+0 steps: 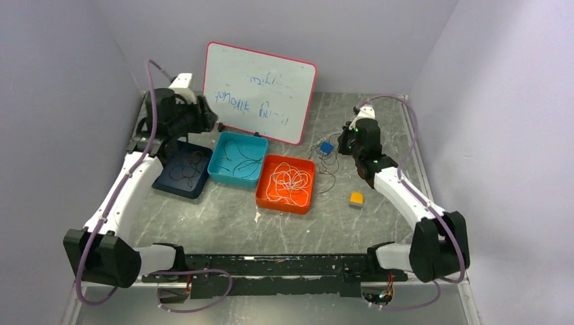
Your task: Untangle the cables
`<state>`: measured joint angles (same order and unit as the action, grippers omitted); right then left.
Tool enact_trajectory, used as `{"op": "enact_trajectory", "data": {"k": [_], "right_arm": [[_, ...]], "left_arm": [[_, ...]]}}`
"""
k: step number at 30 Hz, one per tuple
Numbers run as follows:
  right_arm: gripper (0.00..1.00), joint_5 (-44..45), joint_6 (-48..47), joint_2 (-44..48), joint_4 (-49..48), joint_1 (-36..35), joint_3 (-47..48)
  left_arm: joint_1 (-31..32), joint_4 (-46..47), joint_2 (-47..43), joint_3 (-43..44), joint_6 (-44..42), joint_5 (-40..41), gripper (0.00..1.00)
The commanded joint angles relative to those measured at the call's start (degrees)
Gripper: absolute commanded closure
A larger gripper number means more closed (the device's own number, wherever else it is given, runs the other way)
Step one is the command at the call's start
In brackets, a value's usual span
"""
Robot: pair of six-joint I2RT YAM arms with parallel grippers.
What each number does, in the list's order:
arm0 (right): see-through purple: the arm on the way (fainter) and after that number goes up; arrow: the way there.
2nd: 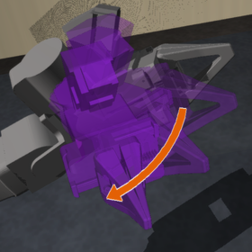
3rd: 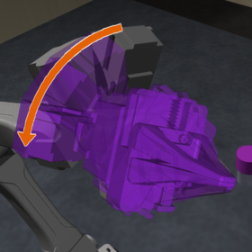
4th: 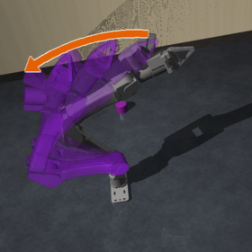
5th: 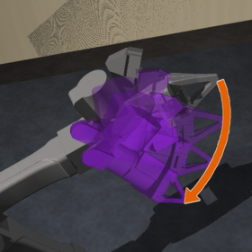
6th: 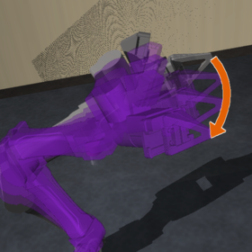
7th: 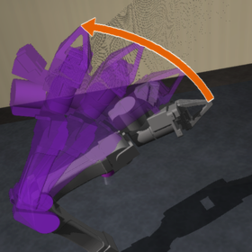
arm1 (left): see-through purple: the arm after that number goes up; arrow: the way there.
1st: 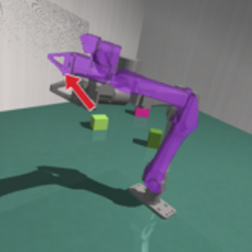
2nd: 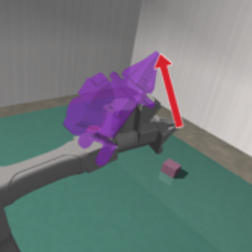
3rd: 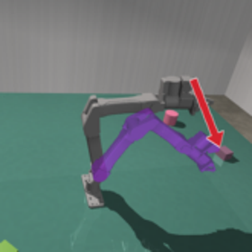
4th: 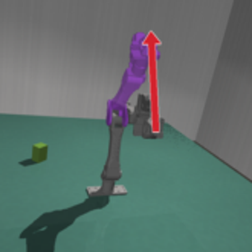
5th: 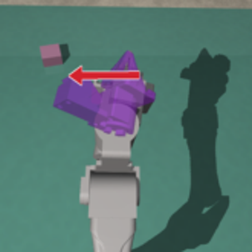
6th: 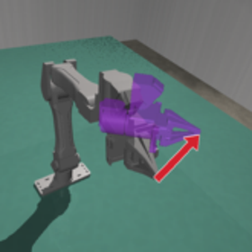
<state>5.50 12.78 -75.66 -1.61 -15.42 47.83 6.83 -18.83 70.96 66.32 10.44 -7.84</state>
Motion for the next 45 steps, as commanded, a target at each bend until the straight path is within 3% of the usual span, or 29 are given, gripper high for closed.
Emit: {"op": "enact_trajectory", "data": {"k": [1, 10, 16, 21, 30, 45], "right_arm": [[1.0, -1.2, 2.6, 6.0, 3.6, 0.2, -0.7], [1.0, -4.0, 5.3, 12.8, 9.8, 0.2, 1.8], [1.0, -5.1, 6.4, 16.2, 12.4, 0.2, 3.1], [1.0, -4.6, 6.2, 17.7, 14.0, 0.2, 4.0], [1.0, -4.2, 6.1, 19.3, 13.7, 0.2, 3.5], [1.0, -5.5, 5.8, 21.6, 11.7, 0.2, 3.2]], "left_arm": [[8.3, 8.2, 2.0, 3.6, 1.2, -8.6, 0.43], [24.9, 17.4, 14.6, 13.4, 2.3, -14.7, 0.43], [30.3, 23.2, 23.1, 18.9, 5.2, -21.2, 0.42], [35.1, 21.9, 30.0, 27.2, 4.2, -23.4, 0.4], [39.2, 20.2, 36.4, 33.3, 4.7, -25.9, 0.32], [40.1, 19.4, 41.4, 34.2, 5.1, -26.2, 0.44]]}}
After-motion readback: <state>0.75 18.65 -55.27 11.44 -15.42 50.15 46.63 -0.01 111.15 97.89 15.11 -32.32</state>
